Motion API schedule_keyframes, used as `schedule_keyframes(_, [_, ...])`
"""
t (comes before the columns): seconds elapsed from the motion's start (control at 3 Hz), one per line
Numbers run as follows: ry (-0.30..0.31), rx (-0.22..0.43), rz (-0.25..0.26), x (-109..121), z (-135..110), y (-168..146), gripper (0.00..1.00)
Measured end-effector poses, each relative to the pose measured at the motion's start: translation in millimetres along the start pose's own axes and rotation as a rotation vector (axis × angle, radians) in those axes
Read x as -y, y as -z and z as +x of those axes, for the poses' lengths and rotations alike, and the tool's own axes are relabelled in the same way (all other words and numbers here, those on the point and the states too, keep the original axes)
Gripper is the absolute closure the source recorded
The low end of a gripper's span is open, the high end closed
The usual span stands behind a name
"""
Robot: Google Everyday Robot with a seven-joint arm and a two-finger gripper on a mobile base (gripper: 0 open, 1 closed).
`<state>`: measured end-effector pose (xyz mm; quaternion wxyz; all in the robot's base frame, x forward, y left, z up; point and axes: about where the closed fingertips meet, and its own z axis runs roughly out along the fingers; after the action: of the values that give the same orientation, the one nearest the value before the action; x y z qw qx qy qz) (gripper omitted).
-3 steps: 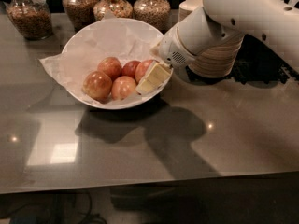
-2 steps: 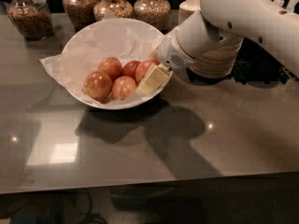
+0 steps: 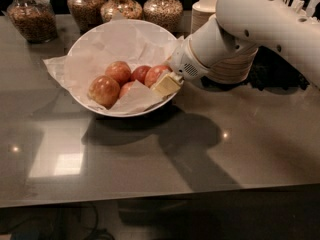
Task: Pick apple from white bowl
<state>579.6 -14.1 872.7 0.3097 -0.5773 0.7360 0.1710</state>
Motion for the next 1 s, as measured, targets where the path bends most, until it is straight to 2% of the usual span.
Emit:
schedule_keyframes(0.33, [0.000, 0.000, 0.000, 0.0, 0.0, 0.0, 0.91])
schedule_keyframes(0.67, [0.000, 0.000, 0.000, 0.0, -0.1, 0.0, 1.00])
schedule_keyframes(1.0, [0.000, 0.000, 0.000, 0.5, -2.9, 1.0, 1.00])
